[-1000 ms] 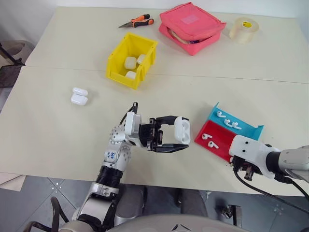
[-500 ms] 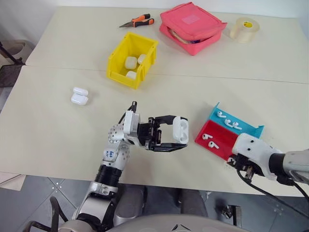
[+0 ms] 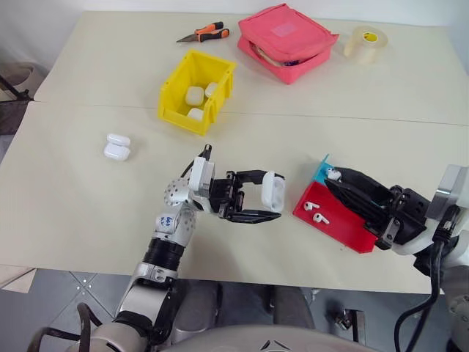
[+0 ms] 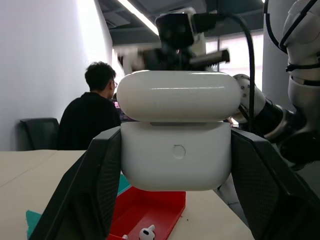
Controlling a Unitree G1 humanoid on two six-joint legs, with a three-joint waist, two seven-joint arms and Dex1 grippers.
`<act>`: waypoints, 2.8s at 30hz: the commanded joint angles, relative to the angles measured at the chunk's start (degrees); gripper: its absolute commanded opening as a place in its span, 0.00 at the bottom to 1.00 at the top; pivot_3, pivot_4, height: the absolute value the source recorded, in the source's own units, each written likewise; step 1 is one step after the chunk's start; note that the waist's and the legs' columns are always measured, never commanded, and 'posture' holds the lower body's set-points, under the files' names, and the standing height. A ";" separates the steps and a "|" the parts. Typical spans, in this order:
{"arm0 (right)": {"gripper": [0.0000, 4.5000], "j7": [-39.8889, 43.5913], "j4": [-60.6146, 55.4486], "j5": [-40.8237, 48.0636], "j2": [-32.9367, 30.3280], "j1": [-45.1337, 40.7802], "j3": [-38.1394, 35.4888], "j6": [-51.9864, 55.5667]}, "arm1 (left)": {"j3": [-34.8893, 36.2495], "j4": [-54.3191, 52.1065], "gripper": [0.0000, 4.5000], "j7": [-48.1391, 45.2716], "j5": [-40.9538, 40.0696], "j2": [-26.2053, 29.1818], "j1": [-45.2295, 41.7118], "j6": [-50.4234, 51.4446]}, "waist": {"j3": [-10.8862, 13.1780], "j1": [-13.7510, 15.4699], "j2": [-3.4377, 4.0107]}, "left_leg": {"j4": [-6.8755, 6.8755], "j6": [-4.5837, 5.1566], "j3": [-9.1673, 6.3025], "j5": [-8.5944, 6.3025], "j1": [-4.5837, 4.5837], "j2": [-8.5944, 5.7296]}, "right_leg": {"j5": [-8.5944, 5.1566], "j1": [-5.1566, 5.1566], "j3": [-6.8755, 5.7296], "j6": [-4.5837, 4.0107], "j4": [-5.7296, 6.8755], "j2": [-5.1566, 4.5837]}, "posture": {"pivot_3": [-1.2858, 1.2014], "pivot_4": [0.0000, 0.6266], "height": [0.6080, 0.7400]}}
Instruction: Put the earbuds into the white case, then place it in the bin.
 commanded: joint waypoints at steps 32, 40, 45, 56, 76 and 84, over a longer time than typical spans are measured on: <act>0.14 0.62 15.45 -11.02 6.42 -1.97 23.48 -20.09 | 1.26 -4.57 0.62 2.57 -0.47 0.45 -2.92 6.20 | -0.01 -0.45 0.02 | -0.04 0.01 0.01 -0.01 0.01 -0.05 | -0.01 -0.04 0.01 -0.02 0.05 0.00 | 0.52 0.24 1.00; 0.33 1.27 14.94 -6.29 1.02 -1.80 22.69 -14.54 | 1.91 -3.54 0.62 2.80 0.14 -0.82 -3.54 4.88 | -0.01 -0.42 0.02 | -0.04 0.01 0.01 -0.01 0.00 -0.04 | -0.01 -0.03 0.01 -0.02 0.03 0.00 | 0.52 0.24 1.00; 0.70 1.72 13.12 -4.55 -2.62 -3.20 19.94 -13.63 | 1.99 -2.82 0.62 2.61 0.55 -1.49 -3.48 4.03 | -0.01 -0.33 0.02 | -0.04 0.01 0.02 -0.01 0.01 -0.04 | -0.01 -0.03 0.01 -0.02 0.03 0.00 | 0.52 0.24 1.00; 1.00 10.89 10.71 -2.30 -18.25 15.26 -6.98 -14.25 | 3.73 0.60 0.62 0.70 2.21 1.50 -1.32 -0.85 | 0.00 -0.10 0.01 | -0.04 0.09 0.18 -0.05 -0.07 -0.07 | -0.01 0.00 -0.02 -0.02 -0.05 -0.03 | 0.52 0.24 1.00; 1.00 17.02 25.40 -15.63 -37.02 12.83 -7.95 -3.30 | 4.78 0.40 0.62 3.26 2.80 3.07 0.69 -3.85 | 0.01 -0.24 -0.02 | 0.00 0.10 0.27 -0.05 0.12 0.02 | 0.01 0.05 0.17 0.01 -0.03 -0.05 | 0.52 0.24 1.00; 1.00 13.39 33.12 -20.91 -47.88 -12.72 11.34 13.66 | 3.95 -0.43 0.62 3.81 2.88 1.90 1.66 -4.21 | 0.02 -0.20 -0.01 | 0.02 0.11 0.15 -0.05 -0.02 -0.03 | 0.01 -0.01 0.10 0.01 -0.11 -0.11 | 0.52 0.24 1.00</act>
